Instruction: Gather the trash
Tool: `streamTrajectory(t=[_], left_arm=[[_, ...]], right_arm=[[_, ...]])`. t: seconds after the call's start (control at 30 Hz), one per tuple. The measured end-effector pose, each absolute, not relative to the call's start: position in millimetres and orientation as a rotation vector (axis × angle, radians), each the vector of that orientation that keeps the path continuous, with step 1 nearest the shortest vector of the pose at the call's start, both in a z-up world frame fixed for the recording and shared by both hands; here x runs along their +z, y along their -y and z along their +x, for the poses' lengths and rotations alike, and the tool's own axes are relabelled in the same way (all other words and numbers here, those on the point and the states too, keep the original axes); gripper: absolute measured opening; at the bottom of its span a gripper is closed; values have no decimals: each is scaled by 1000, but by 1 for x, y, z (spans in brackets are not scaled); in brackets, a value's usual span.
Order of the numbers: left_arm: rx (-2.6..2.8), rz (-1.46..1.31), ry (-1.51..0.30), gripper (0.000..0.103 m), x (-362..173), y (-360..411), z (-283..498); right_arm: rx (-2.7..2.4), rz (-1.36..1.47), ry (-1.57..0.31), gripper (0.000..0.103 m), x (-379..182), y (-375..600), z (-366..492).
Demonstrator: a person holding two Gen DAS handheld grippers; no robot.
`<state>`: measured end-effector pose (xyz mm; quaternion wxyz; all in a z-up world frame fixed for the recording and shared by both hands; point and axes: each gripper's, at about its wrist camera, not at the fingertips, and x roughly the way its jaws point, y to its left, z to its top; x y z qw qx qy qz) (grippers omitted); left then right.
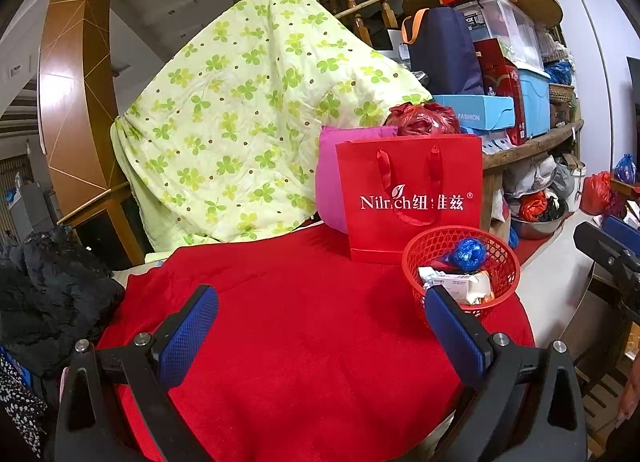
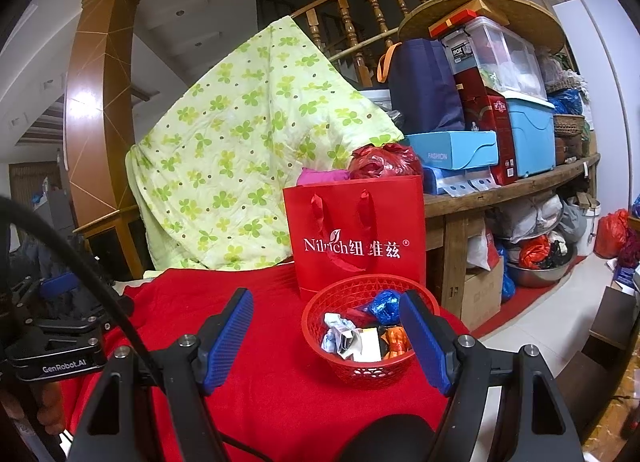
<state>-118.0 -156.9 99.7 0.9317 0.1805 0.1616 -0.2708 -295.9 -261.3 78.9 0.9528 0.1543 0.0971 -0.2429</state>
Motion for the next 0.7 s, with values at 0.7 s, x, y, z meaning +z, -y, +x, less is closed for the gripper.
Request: streamTrajectory(t=[0.7], left_arm=[[-558,375,-354,102,89,150,-116]], right_arm=[[-488,312,-204,78,77,258,-286]])
